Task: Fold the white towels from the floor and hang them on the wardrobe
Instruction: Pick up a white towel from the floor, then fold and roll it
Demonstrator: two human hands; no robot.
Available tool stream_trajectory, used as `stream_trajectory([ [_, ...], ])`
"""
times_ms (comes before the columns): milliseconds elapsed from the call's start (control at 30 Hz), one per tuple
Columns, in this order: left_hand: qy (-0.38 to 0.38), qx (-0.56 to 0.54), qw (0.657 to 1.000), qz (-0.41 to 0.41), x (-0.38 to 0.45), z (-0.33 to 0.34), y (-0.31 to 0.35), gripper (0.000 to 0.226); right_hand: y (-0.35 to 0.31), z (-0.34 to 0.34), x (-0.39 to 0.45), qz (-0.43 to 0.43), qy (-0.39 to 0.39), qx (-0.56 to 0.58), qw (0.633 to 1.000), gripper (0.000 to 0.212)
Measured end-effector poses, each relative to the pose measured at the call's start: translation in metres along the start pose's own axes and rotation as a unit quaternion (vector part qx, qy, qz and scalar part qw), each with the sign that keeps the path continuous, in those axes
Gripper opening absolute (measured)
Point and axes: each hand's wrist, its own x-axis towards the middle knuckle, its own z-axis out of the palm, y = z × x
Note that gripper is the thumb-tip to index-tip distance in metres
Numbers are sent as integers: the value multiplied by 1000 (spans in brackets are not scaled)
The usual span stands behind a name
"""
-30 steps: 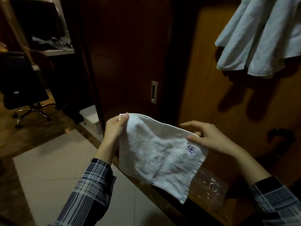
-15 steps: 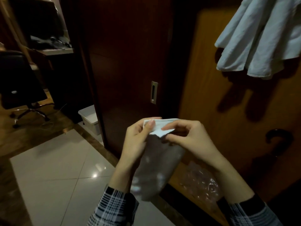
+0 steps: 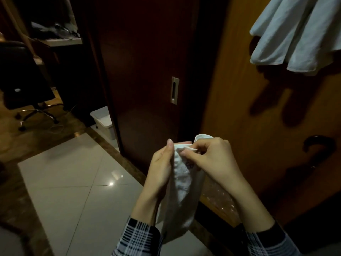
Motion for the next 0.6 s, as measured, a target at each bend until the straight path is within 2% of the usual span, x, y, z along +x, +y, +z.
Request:
stream_trajectory([
  [167,11,-46,996,-69,-7,5,-9,58,2,8,-7,3,-21,-17,1000,18],
  [400,-5,64,997,45,-12,3,-17,31,10,14,-12,-21,-1,-35,999,11],
  [500,-2,84,995,62,-15,-5,-17,29,13,12,-10,-78,-20,-64,995,13],
  [600,-16,114,991,72,-16,-14,-17,30,16,6,-7,-160,-52,-121,978,26],
])
